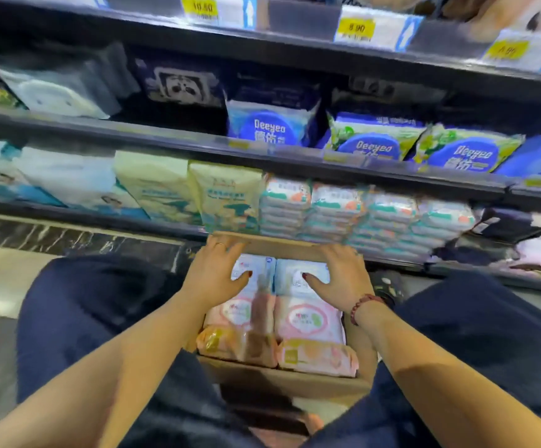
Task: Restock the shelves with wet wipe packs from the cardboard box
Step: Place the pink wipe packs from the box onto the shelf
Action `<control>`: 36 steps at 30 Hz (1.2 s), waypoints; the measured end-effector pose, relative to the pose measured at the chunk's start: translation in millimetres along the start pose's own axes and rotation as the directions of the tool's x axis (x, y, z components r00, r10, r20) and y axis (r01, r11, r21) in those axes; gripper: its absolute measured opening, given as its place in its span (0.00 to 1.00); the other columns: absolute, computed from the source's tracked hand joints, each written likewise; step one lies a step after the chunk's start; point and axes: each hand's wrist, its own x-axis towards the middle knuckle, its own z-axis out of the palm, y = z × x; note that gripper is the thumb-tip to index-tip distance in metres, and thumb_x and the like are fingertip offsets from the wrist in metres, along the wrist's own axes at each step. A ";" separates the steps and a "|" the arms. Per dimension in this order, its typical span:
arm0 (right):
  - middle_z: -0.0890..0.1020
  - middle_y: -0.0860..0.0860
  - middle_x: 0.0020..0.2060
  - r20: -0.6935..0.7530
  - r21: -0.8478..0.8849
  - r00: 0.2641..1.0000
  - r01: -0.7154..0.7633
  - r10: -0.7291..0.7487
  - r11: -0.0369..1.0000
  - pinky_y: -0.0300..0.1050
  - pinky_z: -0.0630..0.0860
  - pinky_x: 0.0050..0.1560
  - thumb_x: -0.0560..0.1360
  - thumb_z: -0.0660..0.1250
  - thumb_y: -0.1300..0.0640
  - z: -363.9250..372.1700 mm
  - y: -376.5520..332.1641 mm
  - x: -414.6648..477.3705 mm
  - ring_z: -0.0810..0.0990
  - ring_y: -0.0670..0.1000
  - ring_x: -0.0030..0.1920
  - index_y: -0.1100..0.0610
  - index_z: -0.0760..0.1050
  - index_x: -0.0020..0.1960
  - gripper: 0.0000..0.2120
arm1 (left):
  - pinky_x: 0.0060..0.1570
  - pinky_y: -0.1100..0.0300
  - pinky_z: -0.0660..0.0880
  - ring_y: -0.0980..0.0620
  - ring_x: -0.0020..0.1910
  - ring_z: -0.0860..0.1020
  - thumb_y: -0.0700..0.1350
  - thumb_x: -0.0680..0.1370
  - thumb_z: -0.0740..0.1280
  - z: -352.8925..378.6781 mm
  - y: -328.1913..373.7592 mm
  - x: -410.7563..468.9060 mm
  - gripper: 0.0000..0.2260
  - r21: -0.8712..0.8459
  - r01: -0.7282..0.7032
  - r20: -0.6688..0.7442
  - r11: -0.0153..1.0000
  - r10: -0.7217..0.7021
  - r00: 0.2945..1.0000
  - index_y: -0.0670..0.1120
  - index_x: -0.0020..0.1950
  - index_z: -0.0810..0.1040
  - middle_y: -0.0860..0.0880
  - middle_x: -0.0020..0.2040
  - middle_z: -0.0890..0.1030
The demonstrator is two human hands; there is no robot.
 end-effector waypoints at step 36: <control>0.75 0.57 0.57 0.624 0.059 0.630 -0.628 0.463 0.776 0.44 0.69 0.58 0.72 0.71 0.55 161.0 82.3 -73.4 0.75 0.59 0.58 0.59 0.75 0.60 0.18 | 0.52 0.57 0.74 0.48 0.57 0.78 0.52 0.76 0.67 215.4 51.9 -29.3 0.13 -0.058 0.535 0.672 0.843 -0.363 0.645 0.57 0.60 0.79 0.52 0.57 0.82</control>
